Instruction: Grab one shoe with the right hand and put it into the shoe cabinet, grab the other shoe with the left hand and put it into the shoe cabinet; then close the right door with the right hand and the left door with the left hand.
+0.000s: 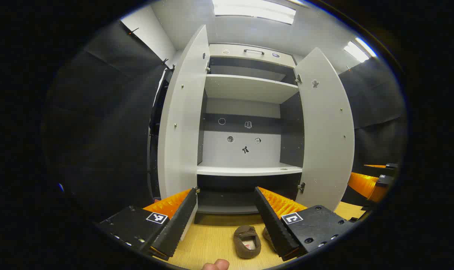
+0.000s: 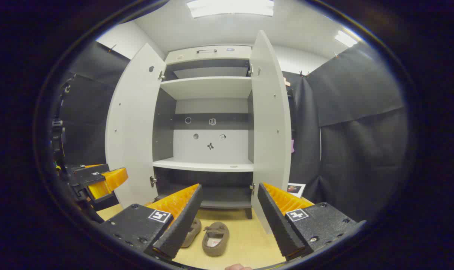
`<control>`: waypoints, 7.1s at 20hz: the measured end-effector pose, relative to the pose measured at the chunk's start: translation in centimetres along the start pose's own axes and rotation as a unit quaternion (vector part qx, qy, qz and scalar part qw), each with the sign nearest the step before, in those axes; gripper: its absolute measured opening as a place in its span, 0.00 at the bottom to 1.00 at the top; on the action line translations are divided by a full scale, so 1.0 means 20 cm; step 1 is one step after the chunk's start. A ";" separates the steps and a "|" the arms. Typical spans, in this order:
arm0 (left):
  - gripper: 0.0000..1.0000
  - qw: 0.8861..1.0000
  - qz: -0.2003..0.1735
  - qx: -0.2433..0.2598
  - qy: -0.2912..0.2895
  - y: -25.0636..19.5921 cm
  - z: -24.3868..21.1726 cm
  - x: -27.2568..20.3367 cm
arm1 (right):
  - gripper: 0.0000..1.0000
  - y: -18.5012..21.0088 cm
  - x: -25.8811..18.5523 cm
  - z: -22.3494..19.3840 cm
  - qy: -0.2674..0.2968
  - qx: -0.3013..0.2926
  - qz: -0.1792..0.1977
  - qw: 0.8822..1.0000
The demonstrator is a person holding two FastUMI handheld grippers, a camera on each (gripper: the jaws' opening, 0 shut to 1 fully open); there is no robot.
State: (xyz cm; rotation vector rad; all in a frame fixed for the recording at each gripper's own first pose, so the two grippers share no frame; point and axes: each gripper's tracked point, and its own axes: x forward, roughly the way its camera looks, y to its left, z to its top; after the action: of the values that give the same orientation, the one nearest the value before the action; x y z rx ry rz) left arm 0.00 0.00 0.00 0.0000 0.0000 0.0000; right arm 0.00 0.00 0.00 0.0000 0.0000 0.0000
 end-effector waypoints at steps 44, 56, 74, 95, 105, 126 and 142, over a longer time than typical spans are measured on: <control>0.94 1.000 0.004 -0.004 -0.019 0.03 0.09 -0.05 | 0.97 0.34 0.34 -0.84 0.216 -0.044 0.095 0.971; 0.94 1.000 0.013 0.002 -0.019 0.09 0.08 -0.04 | 0.97 0.37 0.48 -1.50 0.376 -0.039 0.094 0.921; 0.94 0.999 0.038 0.003 -0.011 0.19 0.06 -0.02 | 0.22 0.28 0.70 -1.73 0.393 -0.060 0.056 0.916; 0.94 1.000 0.005 -0.003 -0.014 0.02 0.05 -0.01 | 0.04 0.34 0.73 -0.10 0.093 0.014 0.096 0.991; 0.94 1.000 -0.015 -0.002 -0.010 -0.07 0.05 -0.03 | 0.04 0.42 1.57 0.31 0.116 -0.042 0.063 0.990; 0.94 1.000 0.009 -0.012 0.005 0.10 -0.01 0.00 | 0.12 0.45 2.20 -0.08 0.264 -0.147 -0.012 0.953; 0.94 1.000 -0.010 -0.010 0.000 0.01 -0.01 -0.04 | 0.69 0.50 1.59 0.48 0.141 -0.072 0.079 0.984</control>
State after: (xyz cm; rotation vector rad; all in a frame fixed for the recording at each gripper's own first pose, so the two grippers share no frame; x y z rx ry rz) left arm -0.86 0.29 -0.21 -0.0209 0.0005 -0.0194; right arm 31.71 10.00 9.63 -0.1438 0.2832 0.1582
